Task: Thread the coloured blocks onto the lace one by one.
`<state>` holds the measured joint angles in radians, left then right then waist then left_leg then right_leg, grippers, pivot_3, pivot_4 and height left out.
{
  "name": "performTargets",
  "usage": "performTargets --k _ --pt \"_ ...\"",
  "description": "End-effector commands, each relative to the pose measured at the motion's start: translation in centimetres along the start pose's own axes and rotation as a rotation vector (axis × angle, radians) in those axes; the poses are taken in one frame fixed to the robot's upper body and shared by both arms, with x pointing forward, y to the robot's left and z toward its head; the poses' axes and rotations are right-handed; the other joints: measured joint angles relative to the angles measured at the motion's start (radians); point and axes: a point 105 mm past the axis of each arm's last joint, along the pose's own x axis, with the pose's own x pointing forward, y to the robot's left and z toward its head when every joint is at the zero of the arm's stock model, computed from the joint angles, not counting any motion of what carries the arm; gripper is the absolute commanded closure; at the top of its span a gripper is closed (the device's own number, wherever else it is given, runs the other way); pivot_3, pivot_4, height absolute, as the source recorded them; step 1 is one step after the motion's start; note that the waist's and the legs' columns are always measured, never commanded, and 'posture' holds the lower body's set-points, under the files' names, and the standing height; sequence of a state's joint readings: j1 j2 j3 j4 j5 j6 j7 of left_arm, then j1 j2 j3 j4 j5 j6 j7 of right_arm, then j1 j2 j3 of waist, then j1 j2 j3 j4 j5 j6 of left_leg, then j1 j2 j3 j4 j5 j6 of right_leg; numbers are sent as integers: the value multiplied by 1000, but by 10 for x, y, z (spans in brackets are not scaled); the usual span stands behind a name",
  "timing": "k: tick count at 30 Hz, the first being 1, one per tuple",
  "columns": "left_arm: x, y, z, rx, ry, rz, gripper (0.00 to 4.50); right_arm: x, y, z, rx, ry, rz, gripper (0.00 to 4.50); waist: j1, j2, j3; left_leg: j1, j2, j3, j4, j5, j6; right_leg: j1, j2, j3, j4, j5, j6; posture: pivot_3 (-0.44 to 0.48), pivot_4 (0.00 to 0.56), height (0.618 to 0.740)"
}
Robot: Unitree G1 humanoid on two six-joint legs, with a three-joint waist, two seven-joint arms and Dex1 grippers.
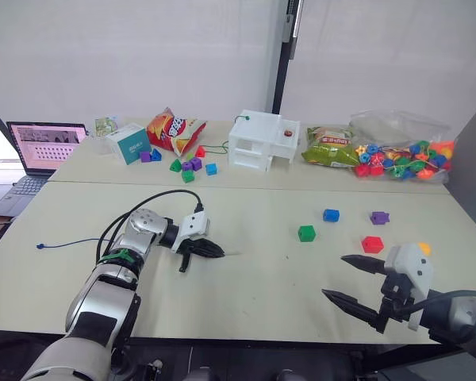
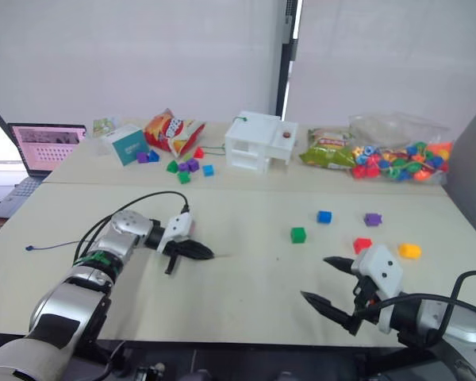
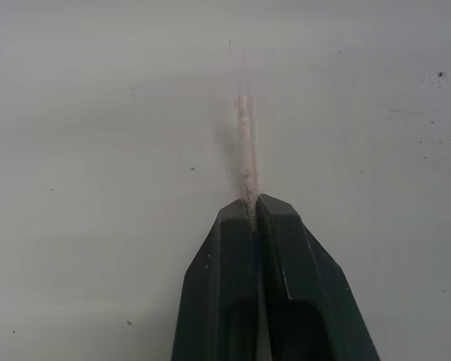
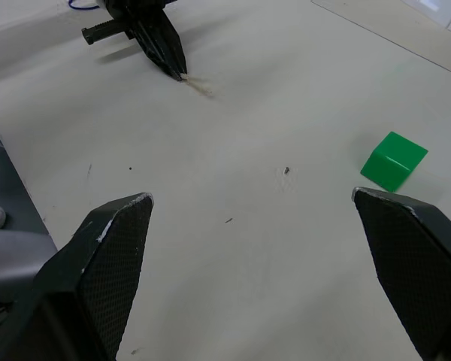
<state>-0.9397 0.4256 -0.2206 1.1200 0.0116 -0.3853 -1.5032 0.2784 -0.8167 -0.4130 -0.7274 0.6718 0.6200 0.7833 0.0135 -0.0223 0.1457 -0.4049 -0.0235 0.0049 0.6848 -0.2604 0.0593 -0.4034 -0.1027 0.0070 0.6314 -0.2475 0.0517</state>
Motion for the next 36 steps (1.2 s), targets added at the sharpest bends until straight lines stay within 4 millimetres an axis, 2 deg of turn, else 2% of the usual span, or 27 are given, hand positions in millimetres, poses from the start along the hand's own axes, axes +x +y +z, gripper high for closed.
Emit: performTargets --k 1,7,14,18,22,26,33,36 --pt "4 -6 -4 -15 8 -39 4491 -1 1 7 -24 -28 -11 0 0 0 0 0 0 0 0 0 0 0 0 0 0 0 0 0 150 740" --pt "-9 2 13 13 -50 -8 4491 -11 -10 -8 51 -30 -155 0 1 0 0 -1 0 0 0 0 0 0 0 0 0 0 0 0 150 740" --pt "-38 -11 32 35 -55 -20 4491 -39 -44 -38 131 -7 -543 0 -4 0 0 -1 1 0 0 0 0 -1 1 1 1 0 0 0 150 740" --pt "-46 -23 38 27 -35 -33 4491 -52 -63 -53 135 51 -712 0 -3 1 0 0 1 0 0 0 0 -1 1 2 2 0 0 0 150 740" --pt "-47 -31 43 25 -24 -36 4491 -56 -86 -68 154 93 -871 0 -2 1 0 1 0 0 0 0 0 -1 1 3 2 0 0 0 150 740" --pt "-46 -38 45 31 -11 -53 4491 -55 -102 -78 197 117 -958 0 -3 2 -1 1 1 0 0 0 -1 -1 2 4 2 0 0 0 150 740" --pt "-39 -43 45 24 -16 -59 4491 -50 -135 -74 178 148 -1060 0 -6 3 0 1 1 1 0 0 0 -1 3 5 2 0 0 0 150 740" --pt "-36 -45 45 17 -28 -58 4491 -48 -158 -78 218 181 -1098 0 -8 3 0 1 1 2 0 0 0 -1 3 5 2 0 0 0 150 740"
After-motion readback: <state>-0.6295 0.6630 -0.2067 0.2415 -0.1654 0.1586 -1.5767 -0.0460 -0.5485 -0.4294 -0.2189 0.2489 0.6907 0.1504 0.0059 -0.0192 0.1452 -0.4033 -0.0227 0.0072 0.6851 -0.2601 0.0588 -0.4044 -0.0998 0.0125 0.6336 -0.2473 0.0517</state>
